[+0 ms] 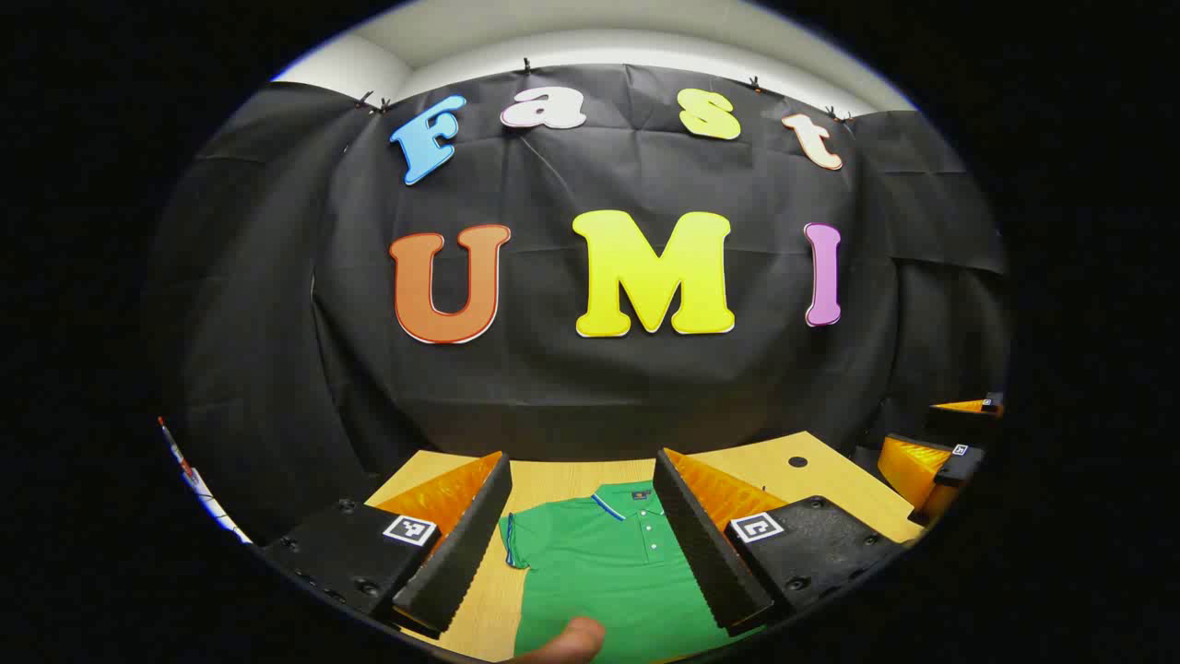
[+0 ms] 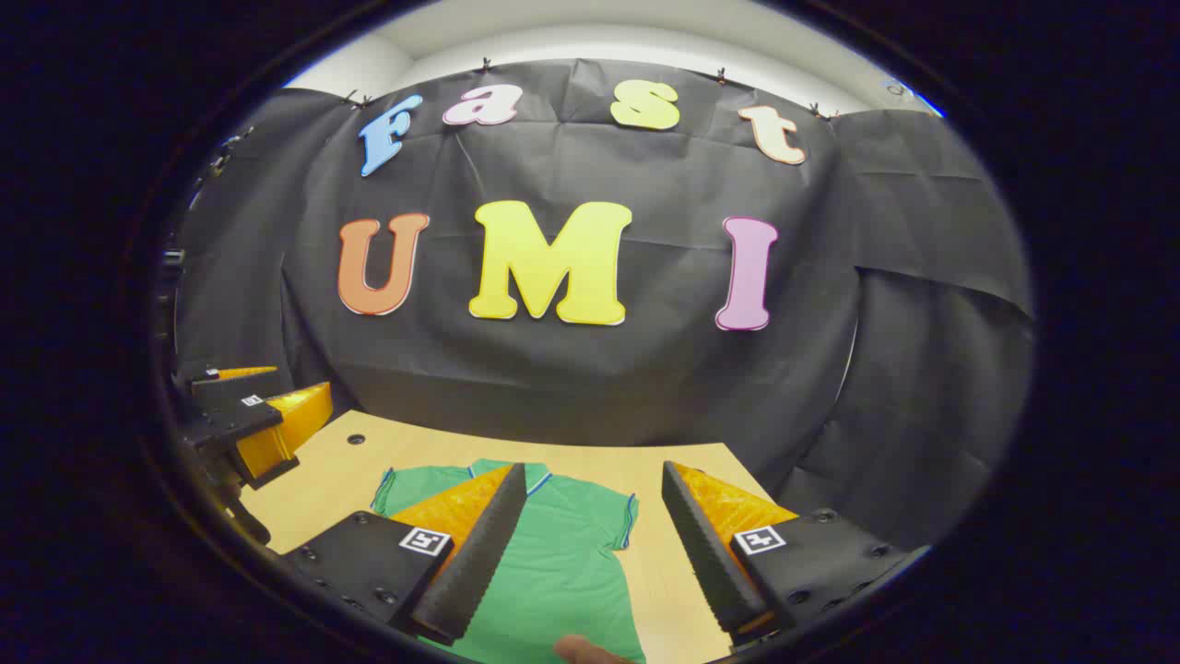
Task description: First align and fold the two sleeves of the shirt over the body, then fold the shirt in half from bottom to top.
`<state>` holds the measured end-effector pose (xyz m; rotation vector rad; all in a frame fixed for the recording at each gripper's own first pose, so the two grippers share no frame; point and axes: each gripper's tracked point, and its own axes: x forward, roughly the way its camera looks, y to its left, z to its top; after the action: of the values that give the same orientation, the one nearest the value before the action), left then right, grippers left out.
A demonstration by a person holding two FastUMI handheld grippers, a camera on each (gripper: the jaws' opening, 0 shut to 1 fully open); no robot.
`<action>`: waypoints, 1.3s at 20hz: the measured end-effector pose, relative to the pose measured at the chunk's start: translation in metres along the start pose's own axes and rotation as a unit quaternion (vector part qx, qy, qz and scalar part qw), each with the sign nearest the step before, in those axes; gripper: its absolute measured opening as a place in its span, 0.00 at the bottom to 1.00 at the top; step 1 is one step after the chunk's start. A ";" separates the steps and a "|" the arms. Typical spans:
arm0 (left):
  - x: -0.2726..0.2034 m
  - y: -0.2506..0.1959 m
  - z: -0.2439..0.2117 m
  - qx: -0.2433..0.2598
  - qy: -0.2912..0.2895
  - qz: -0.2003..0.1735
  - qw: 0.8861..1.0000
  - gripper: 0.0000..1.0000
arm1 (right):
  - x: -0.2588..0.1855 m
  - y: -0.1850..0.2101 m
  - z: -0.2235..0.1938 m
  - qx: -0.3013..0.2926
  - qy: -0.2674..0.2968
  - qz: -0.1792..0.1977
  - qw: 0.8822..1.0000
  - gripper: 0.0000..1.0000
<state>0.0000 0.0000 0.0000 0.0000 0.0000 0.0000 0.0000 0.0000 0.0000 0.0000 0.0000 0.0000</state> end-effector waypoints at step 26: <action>0.012 -0.027 -0.018 0.015 0.010 0.028 0.999 1.00 | 0.134 -0.052 -0.031 0.010 0.039 0.008 0.999 0.95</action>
<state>0.0116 -0.0271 -0.0180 0.0302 0.0201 0.0570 0.1344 -0.0517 -0.0306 0.0209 0.0789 0.0167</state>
